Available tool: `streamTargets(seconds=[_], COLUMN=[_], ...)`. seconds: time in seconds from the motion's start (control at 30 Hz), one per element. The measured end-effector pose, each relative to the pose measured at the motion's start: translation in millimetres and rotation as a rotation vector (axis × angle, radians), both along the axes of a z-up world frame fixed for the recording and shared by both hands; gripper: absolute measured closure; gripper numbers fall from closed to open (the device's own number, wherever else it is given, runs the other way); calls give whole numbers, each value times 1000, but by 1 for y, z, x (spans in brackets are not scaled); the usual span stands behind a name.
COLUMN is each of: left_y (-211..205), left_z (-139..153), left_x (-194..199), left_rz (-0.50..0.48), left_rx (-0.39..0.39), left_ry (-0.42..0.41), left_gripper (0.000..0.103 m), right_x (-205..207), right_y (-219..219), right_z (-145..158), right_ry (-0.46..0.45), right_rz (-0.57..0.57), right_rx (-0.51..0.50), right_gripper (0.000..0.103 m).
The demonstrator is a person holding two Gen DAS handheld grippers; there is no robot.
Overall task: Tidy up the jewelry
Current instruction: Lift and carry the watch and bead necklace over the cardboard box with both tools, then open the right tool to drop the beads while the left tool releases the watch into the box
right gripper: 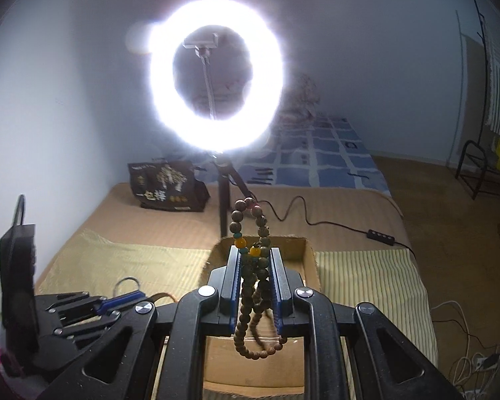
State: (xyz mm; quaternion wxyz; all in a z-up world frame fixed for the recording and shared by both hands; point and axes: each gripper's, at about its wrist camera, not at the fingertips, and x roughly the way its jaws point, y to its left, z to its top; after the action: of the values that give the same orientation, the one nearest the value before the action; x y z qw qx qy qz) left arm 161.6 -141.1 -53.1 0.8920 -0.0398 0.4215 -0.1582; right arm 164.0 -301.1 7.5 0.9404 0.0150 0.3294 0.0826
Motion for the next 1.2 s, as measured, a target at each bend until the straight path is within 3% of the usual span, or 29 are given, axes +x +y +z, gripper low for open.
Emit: streamTargets(seconds=[0.67, 1.1, 1.2], left_y=[-37, -43, -41], left_z=[-54, -59, -58], left_x=[13, 16, 16], left_rz=[-68, -89, -91], left_rx=[80, 88, 79], left_ry=[101, 107, 110], left_gripper=[96, 95, 95], right_x=[47, 55, 53], right_y=[-18, -12, -11], right_z=[-87, -123, -125], right_ry=[206, 303, 305], right_rz=[-12, 14, 15], right_rx=[-22, -79, -90], right_gripper=[89, 89, 81])
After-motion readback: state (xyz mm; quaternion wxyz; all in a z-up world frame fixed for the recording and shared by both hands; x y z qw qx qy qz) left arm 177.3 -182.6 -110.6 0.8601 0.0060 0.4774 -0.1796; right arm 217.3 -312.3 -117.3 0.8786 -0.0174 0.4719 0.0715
